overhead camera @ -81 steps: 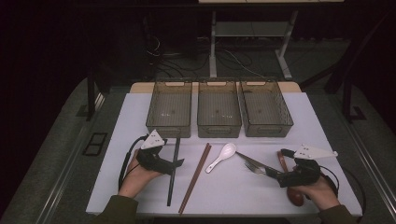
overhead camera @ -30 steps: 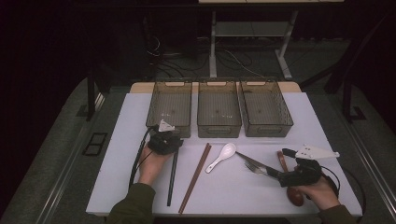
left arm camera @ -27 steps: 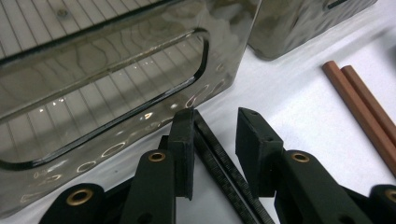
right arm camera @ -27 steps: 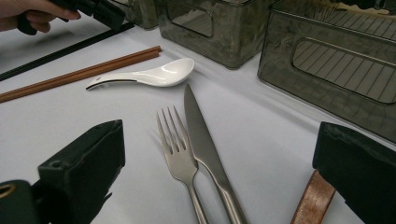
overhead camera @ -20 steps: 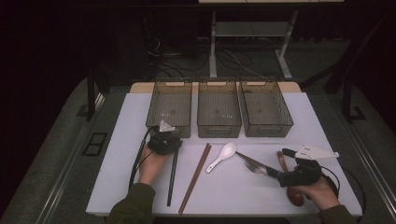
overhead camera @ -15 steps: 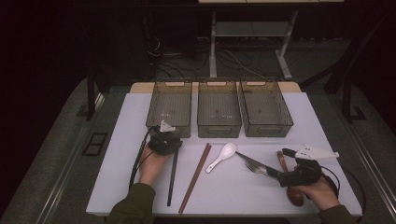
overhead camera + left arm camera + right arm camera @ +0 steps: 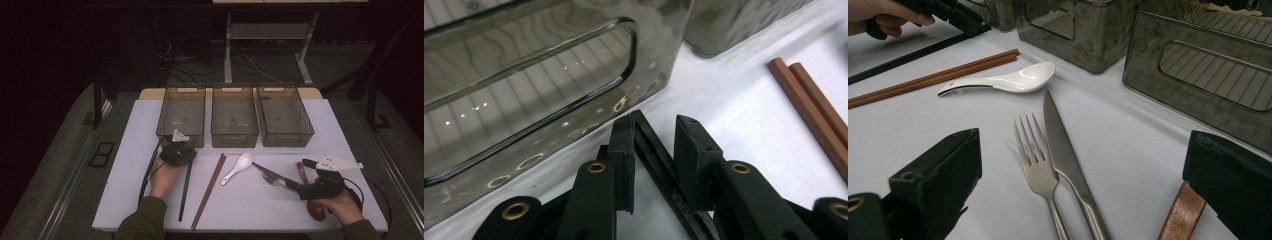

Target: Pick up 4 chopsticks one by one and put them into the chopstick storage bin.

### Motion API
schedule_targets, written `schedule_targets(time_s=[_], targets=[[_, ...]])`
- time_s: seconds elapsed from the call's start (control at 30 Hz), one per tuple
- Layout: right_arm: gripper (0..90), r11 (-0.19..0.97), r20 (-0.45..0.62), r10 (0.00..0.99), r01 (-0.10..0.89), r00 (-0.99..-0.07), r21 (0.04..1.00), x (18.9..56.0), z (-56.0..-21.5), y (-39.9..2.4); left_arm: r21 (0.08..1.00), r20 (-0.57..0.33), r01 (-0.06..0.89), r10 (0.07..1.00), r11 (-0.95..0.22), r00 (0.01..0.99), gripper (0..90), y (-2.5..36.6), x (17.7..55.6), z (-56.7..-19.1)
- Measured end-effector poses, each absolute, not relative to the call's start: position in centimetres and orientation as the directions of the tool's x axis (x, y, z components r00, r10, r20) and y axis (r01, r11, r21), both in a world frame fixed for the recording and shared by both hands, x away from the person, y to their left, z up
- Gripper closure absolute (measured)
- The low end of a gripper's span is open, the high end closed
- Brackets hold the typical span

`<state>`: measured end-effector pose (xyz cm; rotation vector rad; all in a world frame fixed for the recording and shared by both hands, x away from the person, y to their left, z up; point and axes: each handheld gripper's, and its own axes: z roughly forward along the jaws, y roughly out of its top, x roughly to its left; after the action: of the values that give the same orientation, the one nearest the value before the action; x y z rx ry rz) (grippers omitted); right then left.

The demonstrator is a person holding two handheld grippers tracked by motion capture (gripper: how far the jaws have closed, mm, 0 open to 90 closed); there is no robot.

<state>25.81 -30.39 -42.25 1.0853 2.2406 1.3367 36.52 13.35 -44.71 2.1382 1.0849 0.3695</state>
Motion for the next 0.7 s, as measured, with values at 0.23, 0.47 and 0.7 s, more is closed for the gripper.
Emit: schedule_targets(time_s=[0.23,0.47,0.7], targets=[[2.7,0.278,0.106,0.740,0.447,-0.664,0.850,25.8,-42.3,-30.4,0.697,-0.059,0.580,0.772,-0.421,0.632,70.1,12.8,36.4,-44.7],[2.7,0.278,0.106,0.741,0.446,-0.663,0.851,25.8,-42.2,-30.4,0.692,-0.054,0.563,0.745,-0.452,0.665,70.6,11.8,36.4,-44.7],[2.7,0.274,0.108,0.742,0.446,-0.662,0.852,25.8,-42.2,-30.4,0.695,-0.062,0.552,0.726,-0.461,0.685,71.5,10.8,36.6,-44.7]])
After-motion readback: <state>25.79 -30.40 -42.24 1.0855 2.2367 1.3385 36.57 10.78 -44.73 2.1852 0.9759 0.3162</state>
